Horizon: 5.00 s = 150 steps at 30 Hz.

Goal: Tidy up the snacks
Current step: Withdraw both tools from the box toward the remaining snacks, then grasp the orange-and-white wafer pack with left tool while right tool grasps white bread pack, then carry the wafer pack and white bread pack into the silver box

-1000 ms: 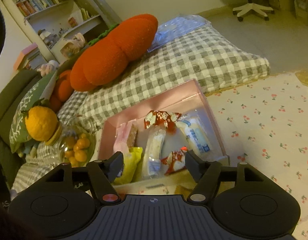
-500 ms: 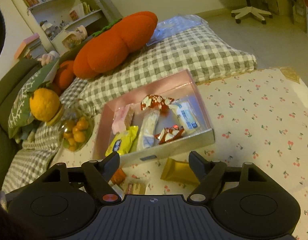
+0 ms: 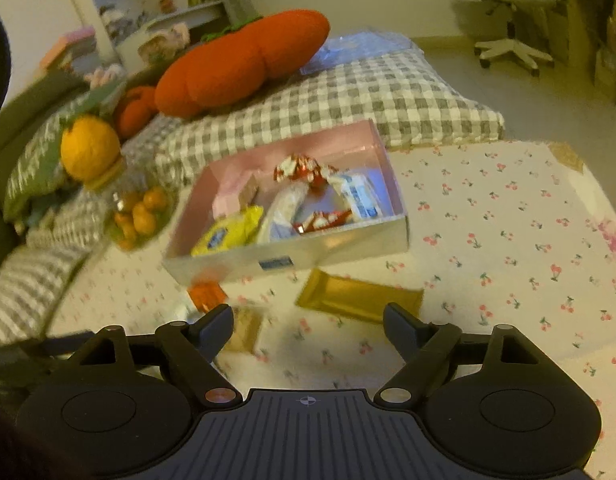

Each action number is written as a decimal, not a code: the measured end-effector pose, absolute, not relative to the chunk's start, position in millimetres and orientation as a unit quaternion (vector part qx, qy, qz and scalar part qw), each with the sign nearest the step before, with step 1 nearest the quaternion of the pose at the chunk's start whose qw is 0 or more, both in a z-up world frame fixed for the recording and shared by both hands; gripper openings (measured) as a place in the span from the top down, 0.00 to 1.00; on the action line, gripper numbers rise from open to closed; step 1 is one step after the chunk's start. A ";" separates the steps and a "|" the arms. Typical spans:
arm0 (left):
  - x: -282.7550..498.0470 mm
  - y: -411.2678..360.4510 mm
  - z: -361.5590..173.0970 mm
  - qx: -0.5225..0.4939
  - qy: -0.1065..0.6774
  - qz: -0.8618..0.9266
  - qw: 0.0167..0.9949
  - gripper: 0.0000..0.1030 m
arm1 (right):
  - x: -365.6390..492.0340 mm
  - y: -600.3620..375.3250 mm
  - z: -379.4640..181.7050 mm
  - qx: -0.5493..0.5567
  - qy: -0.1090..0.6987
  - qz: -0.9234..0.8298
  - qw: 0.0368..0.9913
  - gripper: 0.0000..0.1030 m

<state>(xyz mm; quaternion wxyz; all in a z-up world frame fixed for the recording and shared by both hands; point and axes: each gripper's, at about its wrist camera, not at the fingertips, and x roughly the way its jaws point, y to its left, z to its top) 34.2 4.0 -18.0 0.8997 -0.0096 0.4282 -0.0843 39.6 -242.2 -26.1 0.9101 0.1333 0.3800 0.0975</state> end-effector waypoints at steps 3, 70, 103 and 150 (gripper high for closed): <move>29.1 6.9 -26.4 0.003 0.437 -0.082 0.896 0.02 | 35.2 -240.0 -31.6 0.127 0.387 0.105 0.907 0.18; 4.9 74.1 -56.8 0.016 0.453 -0.056 0.890 0.56 | 43.9 -107.3 -85.2 -0.016 0.401 0.183 0.897 0.20; 11.4 69.0 -44.3 -0.023 0.442 -0.060 0.895 0.58 | 40.4 -162.1 -61.6 0.040 0.406 0.175 0.896 0.44; 92.4 -20.1 -13.9 -0.091 0.394 -0.101 0.909 0.58 | 115.1 -261.4 -34.9 0.273 0.369 0.088 0.884 0.44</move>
